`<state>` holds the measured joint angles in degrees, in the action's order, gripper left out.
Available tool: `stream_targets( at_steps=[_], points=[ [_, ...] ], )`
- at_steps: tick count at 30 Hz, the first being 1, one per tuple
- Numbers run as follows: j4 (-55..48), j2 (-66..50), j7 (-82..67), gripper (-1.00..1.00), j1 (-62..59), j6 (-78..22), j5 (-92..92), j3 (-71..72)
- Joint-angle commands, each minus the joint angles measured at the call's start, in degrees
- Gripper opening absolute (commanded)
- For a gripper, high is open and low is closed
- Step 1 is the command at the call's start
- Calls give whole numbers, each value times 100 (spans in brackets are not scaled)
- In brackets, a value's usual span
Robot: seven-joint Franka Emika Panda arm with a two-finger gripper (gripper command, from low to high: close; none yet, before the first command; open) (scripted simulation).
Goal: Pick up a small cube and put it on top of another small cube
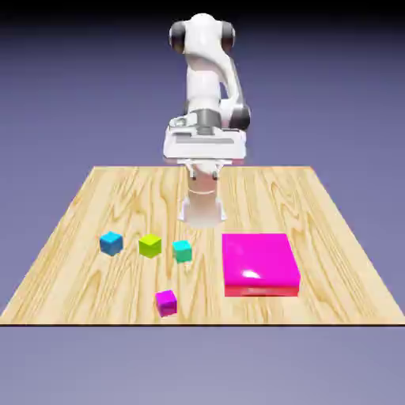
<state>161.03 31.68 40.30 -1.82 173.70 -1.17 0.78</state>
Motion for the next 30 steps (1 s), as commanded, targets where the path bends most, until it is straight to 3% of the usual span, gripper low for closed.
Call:
stream_targets(
  at_steps=[1,30],
  points=[
    [3,-81,-179,0,-208,-25,-97,65],
    [74,-2433,-5355,0,-6230,-759,-2897,1943]
  ],
)
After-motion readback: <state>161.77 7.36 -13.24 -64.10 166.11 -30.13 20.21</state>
